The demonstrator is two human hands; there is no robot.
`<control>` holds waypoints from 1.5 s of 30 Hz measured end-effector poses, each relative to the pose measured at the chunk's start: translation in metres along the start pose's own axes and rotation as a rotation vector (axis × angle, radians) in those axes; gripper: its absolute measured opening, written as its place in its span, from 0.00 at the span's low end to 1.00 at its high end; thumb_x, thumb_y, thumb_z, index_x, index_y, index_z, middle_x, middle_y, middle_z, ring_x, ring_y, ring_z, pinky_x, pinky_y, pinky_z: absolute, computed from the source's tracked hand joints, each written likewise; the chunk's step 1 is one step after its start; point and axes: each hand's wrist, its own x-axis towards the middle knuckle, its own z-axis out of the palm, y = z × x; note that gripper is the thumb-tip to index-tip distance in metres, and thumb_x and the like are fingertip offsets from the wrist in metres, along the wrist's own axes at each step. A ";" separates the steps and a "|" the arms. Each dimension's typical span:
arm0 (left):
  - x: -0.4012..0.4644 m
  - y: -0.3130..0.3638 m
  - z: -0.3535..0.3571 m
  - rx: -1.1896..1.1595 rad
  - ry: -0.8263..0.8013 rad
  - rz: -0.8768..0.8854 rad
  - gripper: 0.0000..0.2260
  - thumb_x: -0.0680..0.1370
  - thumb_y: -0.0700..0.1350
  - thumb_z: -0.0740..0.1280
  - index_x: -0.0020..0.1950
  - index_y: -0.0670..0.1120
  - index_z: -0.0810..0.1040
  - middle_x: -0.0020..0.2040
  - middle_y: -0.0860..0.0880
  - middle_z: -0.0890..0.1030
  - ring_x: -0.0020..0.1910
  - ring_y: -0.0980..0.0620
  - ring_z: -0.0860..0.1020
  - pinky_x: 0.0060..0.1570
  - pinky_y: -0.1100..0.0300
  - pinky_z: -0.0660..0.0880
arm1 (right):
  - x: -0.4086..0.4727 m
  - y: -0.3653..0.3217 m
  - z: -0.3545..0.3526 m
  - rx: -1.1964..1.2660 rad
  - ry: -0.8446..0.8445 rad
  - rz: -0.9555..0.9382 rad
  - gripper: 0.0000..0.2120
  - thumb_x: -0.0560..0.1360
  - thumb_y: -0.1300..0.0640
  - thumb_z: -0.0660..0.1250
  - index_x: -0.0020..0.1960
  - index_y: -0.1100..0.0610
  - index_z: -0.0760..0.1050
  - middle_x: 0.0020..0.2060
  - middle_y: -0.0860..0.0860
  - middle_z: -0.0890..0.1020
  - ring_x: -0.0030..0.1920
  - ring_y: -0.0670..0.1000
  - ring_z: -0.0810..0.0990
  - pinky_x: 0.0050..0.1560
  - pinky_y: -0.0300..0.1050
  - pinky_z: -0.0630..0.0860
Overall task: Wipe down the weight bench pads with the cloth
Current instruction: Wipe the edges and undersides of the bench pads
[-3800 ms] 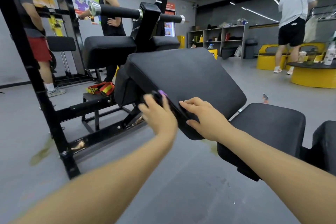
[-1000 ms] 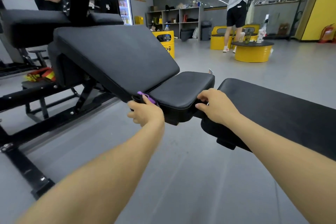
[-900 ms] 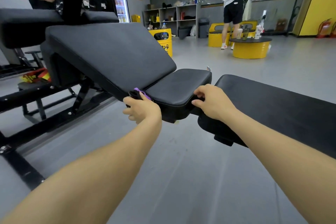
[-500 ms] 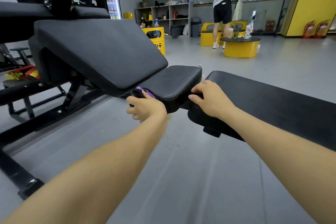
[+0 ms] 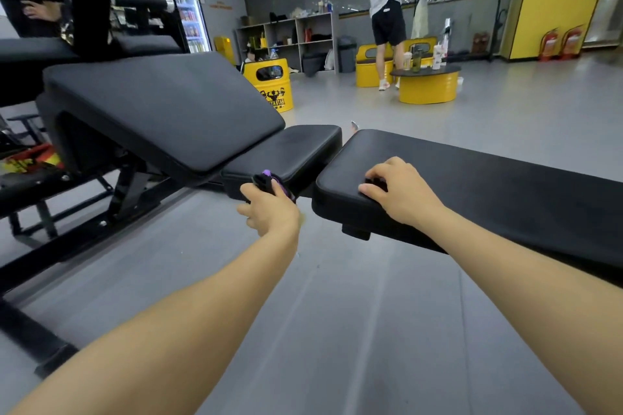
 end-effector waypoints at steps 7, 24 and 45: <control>-0.055 0.005 0.023 0.001 -0.043 0.093 0.14 0.80 0.52 0.57 0.58 0.43 0.64 0.60 0.40 0.65 0.56 0.37 0.70 0.51 0.47 0.73 | -0.011 0.016 -0.009 0.021 0.001 -0.032 0.15 0.77 0.48 0.64 0.58 0.57 0.76 0.55 0.54 0.73 0.58 0.55 0.71 0.57 0.49 0.72; -0.132 0.002 0.066 -0.021 0.158 0.045 0.16 0.80 0.51 0.57 0.62 0.42 0.64 0.62 0.40 0.65 0.59 0.38 0.68 0.45 0.51 0.67 | -0.057 0.087 -0.045 0.084 -0.014 -0.045 0.15 0.77 0.49 0.64 0.58 0.57 0.75 0.56 0.54 0.72 0.58 0.55 0.71 0.59 0.52 0.71; -0.191 -0.015 0.041 -0.531 -0.923 -0.308 0.24 0.80 0.60 0.50 0.56 0.43 0.74 0.52 0.42 0.80 0.50 0.45 0.80 0.44 0.51 0.77 | -0.131 0.093 -0.044 0.163 -0.067 -0.249 0.18 0.74 0.60 0.65 0.64 0.54 0.74 0.57 0.49 0.72 0.57 0.50 0.72 0.60 0.42 0.70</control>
